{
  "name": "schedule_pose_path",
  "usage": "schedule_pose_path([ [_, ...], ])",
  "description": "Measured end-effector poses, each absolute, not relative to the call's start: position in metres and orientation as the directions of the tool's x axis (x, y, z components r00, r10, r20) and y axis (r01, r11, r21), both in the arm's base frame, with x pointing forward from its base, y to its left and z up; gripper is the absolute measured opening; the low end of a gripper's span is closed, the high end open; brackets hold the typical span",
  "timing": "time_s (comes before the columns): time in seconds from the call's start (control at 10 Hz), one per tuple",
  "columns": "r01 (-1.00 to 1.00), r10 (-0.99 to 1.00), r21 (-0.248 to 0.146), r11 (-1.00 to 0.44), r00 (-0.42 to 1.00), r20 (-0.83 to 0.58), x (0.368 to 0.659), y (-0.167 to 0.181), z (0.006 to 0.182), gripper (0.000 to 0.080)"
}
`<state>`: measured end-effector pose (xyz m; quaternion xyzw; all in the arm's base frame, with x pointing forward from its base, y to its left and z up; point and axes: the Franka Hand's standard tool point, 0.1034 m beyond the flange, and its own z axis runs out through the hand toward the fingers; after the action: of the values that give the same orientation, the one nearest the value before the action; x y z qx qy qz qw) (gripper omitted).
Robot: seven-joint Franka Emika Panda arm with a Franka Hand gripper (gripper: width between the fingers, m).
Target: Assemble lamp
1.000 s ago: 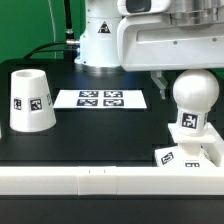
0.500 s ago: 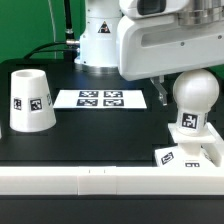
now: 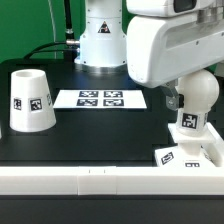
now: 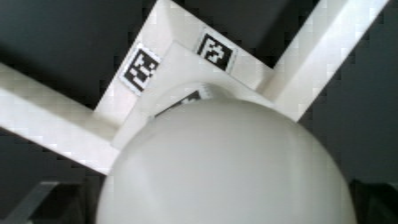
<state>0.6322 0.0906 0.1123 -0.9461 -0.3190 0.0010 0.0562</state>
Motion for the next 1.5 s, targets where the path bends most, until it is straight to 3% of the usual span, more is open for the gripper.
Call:
schedule_pose_path([
  [0.5,0.851,0.85,-0.079,-0.518,0.523,0.057,0.6325,0.0848,0.1113,0.0699],
  [0.8,0.969,0.968,-0.018,-0.245,0.245,0.051,0.6376,0.0847,0.1126,0.0699],
  [1.5,0.989,0.989,0.014,0.144,-0.144,0.009,0.6384,0.0855,0.1112,0.0699],
])
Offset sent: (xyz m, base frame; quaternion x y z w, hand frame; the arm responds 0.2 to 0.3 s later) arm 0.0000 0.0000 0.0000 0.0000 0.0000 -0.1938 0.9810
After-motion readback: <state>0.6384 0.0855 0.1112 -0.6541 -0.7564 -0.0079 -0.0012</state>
